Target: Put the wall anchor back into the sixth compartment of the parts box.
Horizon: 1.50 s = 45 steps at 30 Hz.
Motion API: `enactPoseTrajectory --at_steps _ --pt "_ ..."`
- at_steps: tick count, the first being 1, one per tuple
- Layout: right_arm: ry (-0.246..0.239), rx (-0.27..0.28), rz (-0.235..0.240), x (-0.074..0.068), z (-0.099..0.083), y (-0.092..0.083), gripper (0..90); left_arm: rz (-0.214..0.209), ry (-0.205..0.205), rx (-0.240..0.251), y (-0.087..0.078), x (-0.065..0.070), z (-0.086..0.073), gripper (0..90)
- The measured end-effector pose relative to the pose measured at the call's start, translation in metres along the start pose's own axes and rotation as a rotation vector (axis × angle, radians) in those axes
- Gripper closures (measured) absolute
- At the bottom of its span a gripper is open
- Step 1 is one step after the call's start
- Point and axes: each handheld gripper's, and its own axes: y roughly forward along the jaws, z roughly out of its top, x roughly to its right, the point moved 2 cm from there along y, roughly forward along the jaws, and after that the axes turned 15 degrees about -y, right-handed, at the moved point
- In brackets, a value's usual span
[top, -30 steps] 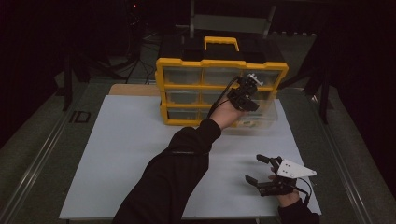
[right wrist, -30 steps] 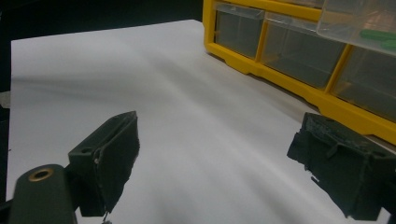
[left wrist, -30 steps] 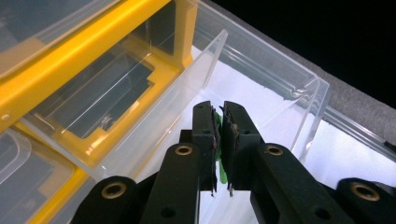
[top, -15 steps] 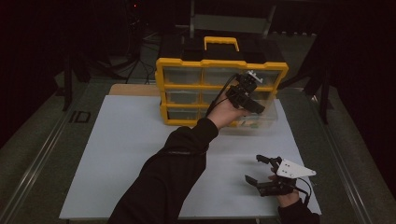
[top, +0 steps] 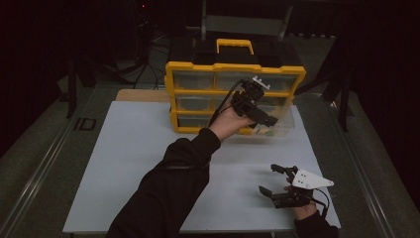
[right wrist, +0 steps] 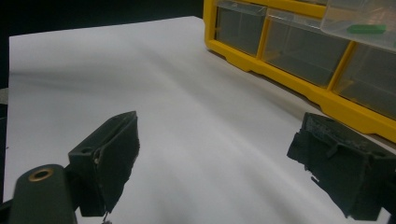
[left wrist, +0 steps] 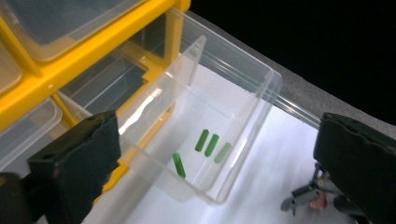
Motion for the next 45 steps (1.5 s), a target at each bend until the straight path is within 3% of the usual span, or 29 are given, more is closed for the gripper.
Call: enactPoseTrajectory --at_steps 3,14,27,34,39,45 --pt "-0.002 -0.001 -0.001 0.000 0.001 0.000 12.8 -0.021 -0.001 0.014 -0.005 -0.002 -0.004 0.0" --pt "-0.002 -0.004 0.001 0.000 0.001 0.001 12.8 -0.034 0.009 0.042 -0.020 -0.012 -0.023 0.0" --pt "-0.005 -0.001 0.005 -0.001 0.001 0.001 13.0 -0.002 0.017 0.084 -0.051 -0.028 -0.050 0.0" --pt "-0.003 -0.001 0.006 -0.001 0.001 0.001 13.0 0.025 0.046 0.119 -0.068 -0.034 -0.066 0.0" --pt "-0.004 -0.002 0.008 -0.001 0.002 0.002 13.0 0.014 0.070 0.112 -0.074 -0.039 -0.080 0.0" --pt "-0.002 -0.001 0.009 -0.001 0.002 0.002 13.0 0.008 0.066 0.125 -0.084 -0.046 -0.097 0.0"
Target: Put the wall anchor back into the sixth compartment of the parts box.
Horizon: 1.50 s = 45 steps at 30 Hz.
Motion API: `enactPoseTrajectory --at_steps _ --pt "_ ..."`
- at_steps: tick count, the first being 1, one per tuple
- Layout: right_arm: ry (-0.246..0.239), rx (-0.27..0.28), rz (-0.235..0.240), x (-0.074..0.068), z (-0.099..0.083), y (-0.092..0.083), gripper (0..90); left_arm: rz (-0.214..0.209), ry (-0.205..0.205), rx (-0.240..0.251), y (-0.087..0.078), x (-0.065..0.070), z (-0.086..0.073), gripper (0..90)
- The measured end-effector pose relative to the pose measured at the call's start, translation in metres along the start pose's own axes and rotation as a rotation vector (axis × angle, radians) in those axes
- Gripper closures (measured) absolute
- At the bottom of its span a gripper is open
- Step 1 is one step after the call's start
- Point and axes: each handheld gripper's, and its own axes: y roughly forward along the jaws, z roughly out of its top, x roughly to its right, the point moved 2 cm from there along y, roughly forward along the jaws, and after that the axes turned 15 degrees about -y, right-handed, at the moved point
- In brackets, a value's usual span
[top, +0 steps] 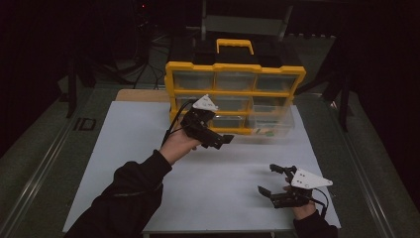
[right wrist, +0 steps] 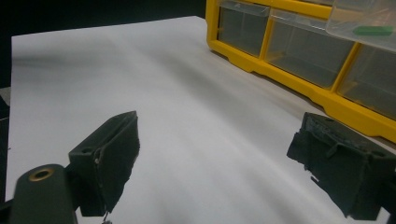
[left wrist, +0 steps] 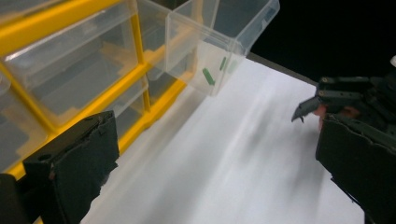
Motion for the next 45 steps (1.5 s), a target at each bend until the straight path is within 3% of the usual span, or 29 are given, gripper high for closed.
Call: enactPoseTrajectory --at_steps 12,19,26,30,35,45 --pt "0.001 0.003 0.002 0.000 0.000 0.001 12.9 0.037 -0.022 0.062 -0.027 -0.010 -0.033 0.0" --pt "0.000 0.003 0.003 0.000 0.000 0.000 12.9 0.022 -0.032 0.076 -0.040 -0.014 -0.054 0.0" --pt "-0.002 0.003 0.002 -0.001 0.001 0.001 12.9 0.037 -0.056 0.087 -0.053 -0.019 -0.074 0.0" --pt "-0.003 0.001 0.003 -0.001 0.001 0.001 12.9 0.036 -0.068 0.119 -0.062 -0.021 -0.085 0.0" --pt "-0.004 0.000 0.002 -0.001 0.002 0.001 12.9 0.056 -0.056 0.120 -0.070 -0.023 -0.099 0.0" --pt "-0.009 -0.002 0.003 -0.002 0.002 0.002 12.9 0.065 -0.086 0.118 -0.074 -0.025 -0.126 0.0"
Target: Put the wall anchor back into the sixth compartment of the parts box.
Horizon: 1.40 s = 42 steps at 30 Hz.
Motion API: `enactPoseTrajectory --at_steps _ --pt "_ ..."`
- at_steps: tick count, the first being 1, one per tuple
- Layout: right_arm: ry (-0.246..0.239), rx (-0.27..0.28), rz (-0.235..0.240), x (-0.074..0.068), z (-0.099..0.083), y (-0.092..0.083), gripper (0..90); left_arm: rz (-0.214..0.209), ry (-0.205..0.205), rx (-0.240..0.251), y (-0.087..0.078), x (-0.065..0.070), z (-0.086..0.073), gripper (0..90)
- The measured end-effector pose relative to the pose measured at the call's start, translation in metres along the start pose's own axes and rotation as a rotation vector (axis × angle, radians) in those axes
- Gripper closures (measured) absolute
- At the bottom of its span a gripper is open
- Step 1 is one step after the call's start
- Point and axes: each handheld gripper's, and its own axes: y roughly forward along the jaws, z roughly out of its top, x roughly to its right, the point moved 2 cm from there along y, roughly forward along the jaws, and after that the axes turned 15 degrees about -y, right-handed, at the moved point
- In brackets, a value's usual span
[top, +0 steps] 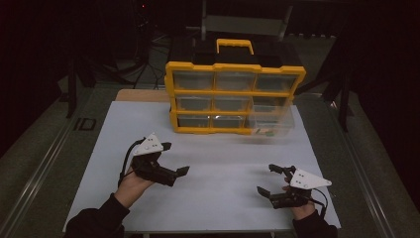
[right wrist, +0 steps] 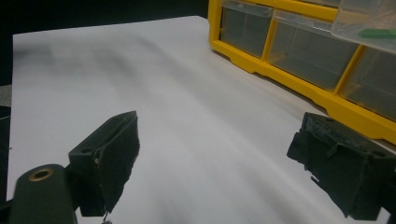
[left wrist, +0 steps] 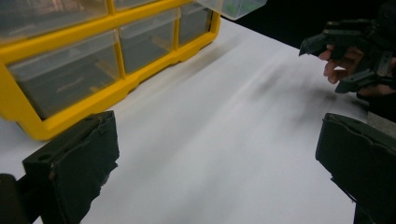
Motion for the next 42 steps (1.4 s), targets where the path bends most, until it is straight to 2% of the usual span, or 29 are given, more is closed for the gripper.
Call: enactPoseTrajectory --at_steps 9,17,21,25,32,38,42 --pt "-0.001 0.002 -0.001 0.000 0.000 0.000 12.9 0.010 -0.030 0.032 -0.007 -0.006 -0.020 0.0" --pt "-0.002 0.001 -0.002 0.000 0.000 0.000 12.9 0.003 -0.065 0.064 -0.014 -0.011 -0.038 0.0" --pt "-0.002 0.000 -0.002 0.000 0.000 0.000 12.9 0.001 -0.066 0.094 -0.018 -0.013 -0.045 0.0" --pt "-0.002 -0.001 0.000 0.000 0.000 0.000 12.9 -0.006 -0.059 0.105 -0.020 -0.017 -0.054 0.0" --pt "-0.003 -0.003 0.001 0.000 0.000 0.001 12.9 0.016 -0.086 0.117 -0.021 -0.026 -0.070 0.0" --pt "-0.001 -0.005 0.001 -0.001 0.000 0.001 12.9 0.040 -0.079 0.137 -0.025 -0.029 -0.078 0.0" --pt "-0.001 -0.008 0.004 -0.001 0.000 0.001 12.9 0.040 -0.077 0.146 -0.027 -0.031 -0.083 0.0"
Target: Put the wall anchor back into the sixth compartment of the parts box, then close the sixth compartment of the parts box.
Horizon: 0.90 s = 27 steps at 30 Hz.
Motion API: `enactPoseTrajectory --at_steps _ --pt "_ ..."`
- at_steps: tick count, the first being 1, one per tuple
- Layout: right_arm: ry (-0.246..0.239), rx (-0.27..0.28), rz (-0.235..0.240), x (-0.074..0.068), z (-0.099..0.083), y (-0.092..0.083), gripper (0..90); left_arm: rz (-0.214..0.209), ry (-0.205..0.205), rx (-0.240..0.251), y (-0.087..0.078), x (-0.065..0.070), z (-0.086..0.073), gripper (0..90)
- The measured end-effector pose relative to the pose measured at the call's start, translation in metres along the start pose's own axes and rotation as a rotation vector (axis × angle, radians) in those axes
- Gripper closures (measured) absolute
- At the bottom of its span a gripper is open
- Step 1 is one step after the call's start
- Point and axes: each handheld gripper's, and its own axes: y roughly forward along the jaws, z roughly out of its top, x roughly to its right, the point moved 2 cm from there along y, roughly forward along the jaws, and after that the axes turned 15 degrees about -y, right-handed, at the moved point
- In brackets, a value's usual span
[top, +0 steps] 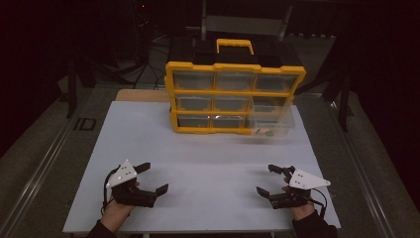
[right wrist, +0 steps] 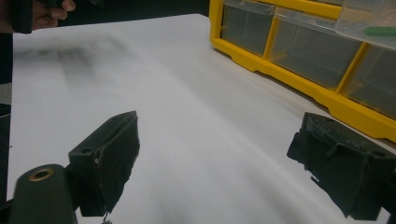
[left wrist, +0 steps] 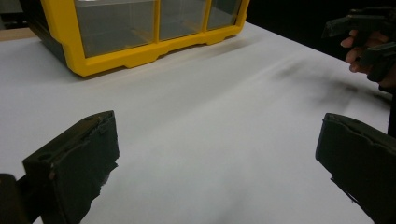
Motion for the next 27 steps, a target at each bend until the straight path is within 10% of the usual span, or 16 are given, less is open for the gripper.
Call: enactPoseTrajectory --at_steps 10,27 --pt "0.003 -0.004 0.007 -0.0008 -0.0019 0.0013 12.9 0.008 0.085 0.032 -0.0031 -0.0054 -0.0081 0.0" --pt "0.003 0.000 0.013 -0.0018 0.0007 -0.0003 13.1 -0.005 0.043 0.078 -0.0038 -0.0064 -0.0094 0.0"
